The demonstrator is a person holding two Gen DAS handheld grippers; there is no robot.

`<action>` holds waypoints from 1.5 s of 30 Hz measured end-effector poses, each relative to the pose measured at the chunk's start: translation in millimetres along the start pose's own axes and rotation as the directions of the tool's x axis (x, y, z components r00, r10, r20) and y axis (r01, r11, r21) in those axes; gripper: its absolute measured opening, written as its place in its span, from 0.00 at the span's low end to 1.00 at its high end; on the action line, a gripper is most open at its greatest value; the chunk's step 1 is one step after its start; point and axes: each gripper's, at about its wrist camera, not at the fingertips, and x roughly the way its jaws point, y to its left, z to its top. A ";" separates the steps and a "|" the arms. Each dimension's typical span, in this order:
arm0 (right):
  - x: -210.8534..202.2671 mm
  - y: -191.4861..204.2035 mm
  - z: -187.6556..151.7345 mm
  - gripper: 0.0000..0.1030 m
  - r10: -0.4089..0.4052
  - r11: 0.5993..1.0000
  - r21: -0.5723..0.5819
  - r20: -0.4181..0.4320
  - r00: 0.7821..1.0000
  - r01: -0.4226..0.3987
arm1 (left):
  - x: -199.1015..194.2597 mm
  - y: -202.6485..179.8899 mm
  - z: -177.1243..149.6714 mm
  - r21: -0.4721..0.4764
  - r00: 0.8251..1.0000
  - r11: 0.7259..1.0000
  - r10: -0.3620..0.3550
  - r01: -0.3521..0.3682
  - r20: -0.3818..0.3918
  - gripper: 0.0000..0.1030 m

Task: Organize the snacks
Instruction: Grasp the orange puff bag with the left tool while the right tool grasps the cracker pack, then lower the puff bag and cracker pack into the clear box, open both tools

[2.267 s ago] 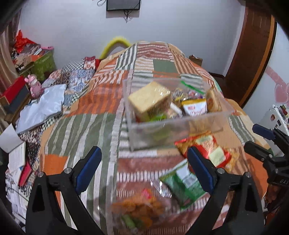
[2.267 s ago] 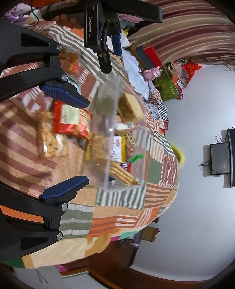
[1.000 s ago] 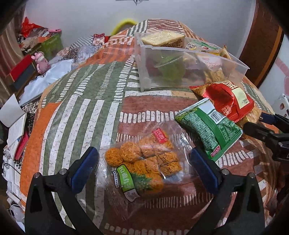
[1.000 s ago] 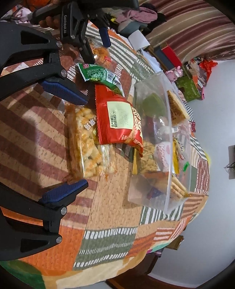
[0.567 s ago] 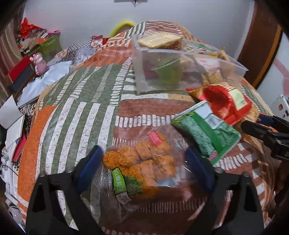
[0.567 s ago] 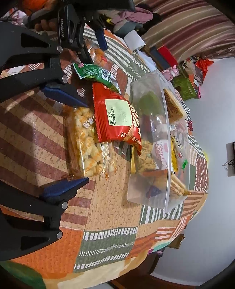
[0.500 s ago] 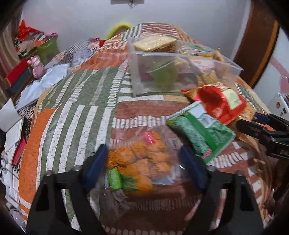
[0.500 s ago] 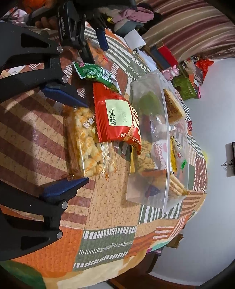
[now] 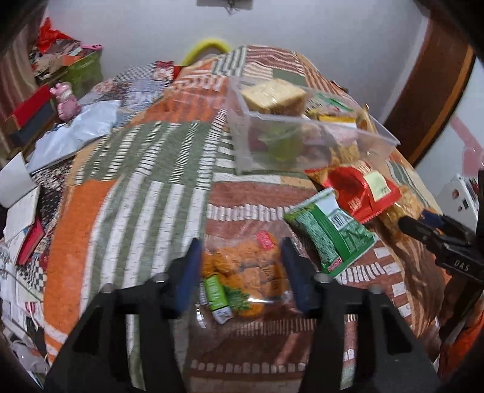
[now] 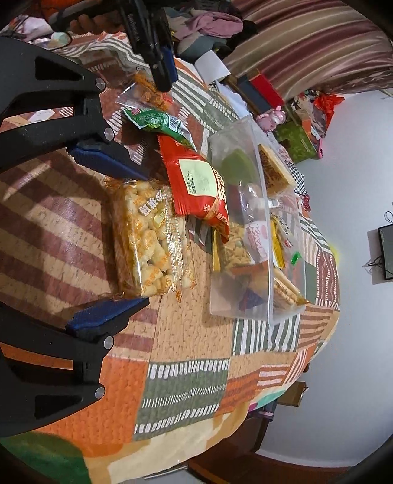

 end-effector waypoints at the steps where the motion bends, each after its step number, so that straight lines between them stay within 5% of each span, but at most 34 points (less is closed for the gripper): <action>1: -1.2 -0.8 0.0 0.68 0.001 1.000 0.002 0.002 1.000 -0.001 | -1.9 2.6 0.2 -0.014 1.000 1.000 0.000 0.000 0.002 0.83; 2: -2.5 -1.6 0.1 0.68 0.003 1.000 0.006 0.006 1.000 -0.003 | -2.8 4.6 -0.1 -0.026 1.000 1.000 -0.001 0.001 0.001 0.91; 8: -8.9 -2.5 0.8 0.68 0.012 1.000 0.010 0.024 1.000 -0.012 | 20.3 14.4 -9.6 -0.065 0.992 0.998 -0.003 -0.005 -0.128 0.92; 13: -13.0 -3.5 1.4 0.68 0.008 1.000 0.007 0.034 0.999 -0.008 | 36.4 13.2 -12.9 -0.111 0.988 0.994 -0.031 0.015 -0.152 0.99; 19: -21.1 -9.5 2.3 0.68 -0.009 1.000 0.021 0.054 0.998 0.008 | 44.9 -6.2 -7.5 -0.030 0.995 0.999 0.023 -0.026 -0.095 0.98; 23: -30.6 -13.4 5.2 0.68 -0.022 1.000 0.023 0.079 0.997 0.020 | 35.7 -3.6 -4.9 -0.018 0.998 0.999 0.029 -0.030 -0.054 0.75; 25: -34.9 -15.4 8.4 0.68 -0.023 0.999 0.027 0.092 0.995 0.020 | 31.5 -0.5 -2.3 -0.019 0.999 1.000 0.016 -0.017 -0.051 0.72; 35: -40.6 -12.0 23.4 0.68 -0.014 1.000 0.014 0.130 0.991 0.012 | 4.9 4.2 14.3 -0.023 0.999 1.000 0.017 -0.016 0.040 0.69; 45: -33.7 -0.6 55.5 0.68 0.005 1.000 -0.014 0.171 0.985 -0.003 | -22.6 -18.4 69.2 0.021 0.984 1.000 -0.018 0.015 0.178 0.69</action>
